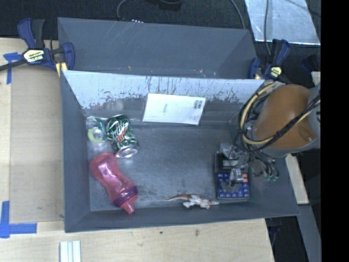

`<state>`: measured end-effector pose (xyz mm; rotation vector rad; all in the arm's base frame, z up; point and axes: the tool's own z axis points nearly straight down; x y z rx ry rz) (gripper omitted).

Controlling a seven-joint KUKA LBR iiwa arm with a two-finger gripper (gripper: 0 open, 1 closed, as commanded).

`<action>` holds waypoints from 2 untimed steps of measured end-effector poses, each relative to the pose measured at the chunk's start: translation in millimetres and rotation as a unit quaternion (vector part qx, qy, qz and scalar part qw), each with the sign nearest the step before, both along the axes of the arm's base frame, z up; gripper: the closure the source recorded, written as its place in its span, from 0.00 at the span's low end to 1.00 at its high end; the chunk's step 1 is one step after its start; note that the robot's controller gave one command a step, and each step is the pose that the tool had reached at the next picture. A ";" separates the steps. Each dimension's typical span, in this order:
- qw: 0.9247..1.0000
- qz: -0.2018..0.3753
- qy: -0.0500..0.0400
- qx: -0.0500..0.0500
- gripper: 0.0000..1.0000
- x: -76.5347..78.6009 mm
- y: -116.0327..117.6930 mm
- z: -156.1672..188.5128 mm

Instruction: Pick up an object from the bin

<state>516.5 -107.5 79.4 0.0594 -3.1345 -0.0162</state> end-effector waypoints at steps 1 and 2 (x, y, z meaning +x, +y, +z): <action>1.000 0.000 0.000 0.000 1.00 0.0 0.0 0.0; 1.000 -0.001 0.000 0.000 1.00 0.0 0.0 -0.1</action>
Offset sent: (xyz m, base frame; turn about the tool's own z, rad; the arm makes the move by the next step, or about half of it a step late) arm 0.0000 0.0000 0.0000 0.0000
